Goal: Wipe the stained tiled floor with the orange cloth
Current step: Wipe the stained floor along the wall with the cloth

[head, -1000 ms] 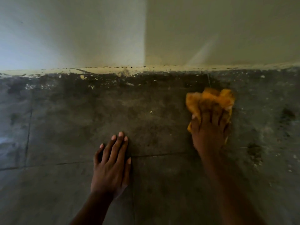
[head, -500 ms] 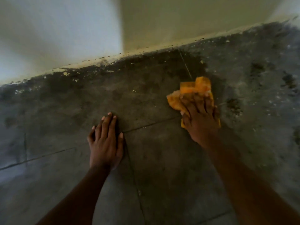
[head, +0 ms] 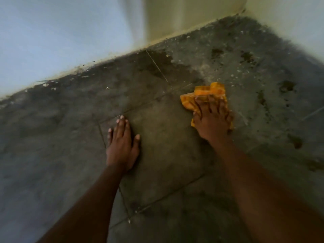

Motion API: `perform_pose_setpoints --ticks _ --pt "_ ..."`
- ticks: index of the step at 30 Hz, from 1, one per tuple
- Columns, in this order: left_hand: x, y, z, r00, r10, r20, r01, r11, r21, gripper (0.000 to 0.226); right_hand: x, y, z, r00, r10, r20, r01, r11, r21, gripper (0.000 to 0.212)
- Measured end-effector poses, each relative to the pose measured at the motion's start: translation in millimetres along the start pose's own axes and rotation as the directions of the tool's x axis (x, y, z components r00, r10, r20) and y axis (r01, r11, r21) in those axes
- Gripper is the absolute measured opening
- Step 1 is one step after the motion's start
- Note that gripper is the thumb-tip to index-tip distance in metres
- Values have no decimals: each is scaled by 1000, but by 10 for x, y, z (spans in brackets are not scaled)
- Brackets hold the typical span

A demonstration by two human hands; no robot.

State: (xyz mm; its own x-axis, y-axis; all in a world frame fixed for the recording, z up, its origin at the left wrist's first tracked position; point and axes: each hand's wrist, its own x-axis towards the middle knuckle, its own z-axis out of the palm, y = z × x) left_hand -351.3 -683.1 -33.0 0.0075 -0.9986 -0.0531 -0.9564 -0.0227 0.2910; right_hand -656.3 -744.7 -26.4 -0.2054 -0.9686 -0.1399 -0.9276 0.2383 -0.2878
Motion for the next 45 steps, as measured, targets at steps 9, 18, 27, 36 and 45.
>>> perform_pose_setpoints --ticks 9,18,27,36,45 --pt "-963 498 128 990 100 99 -106 993 50 87 -629 780 -124 912 -410 -4 403 899 -173 57" --pt "-1382 1246 577 998 -62 -29 63 997 39 78 -1536 897 66 917 -380 -119 363 921 -142 53" --pt "-1516 1323 628 993 -43 -112 44 999 8 69 -1227 1088 -265 999 6 -43 -8 998 -63 57" --pt "-1492 1324 652 986 -31 -166 31 1000 -2 65 -2011 1502 -306 998 -48 -34 41 980 -195 98" --pt "-1545 1277 632 980 -24 -198 16 999 -41 57 -2036 1425 -86 978 -206 -40 199 972 -127 77"
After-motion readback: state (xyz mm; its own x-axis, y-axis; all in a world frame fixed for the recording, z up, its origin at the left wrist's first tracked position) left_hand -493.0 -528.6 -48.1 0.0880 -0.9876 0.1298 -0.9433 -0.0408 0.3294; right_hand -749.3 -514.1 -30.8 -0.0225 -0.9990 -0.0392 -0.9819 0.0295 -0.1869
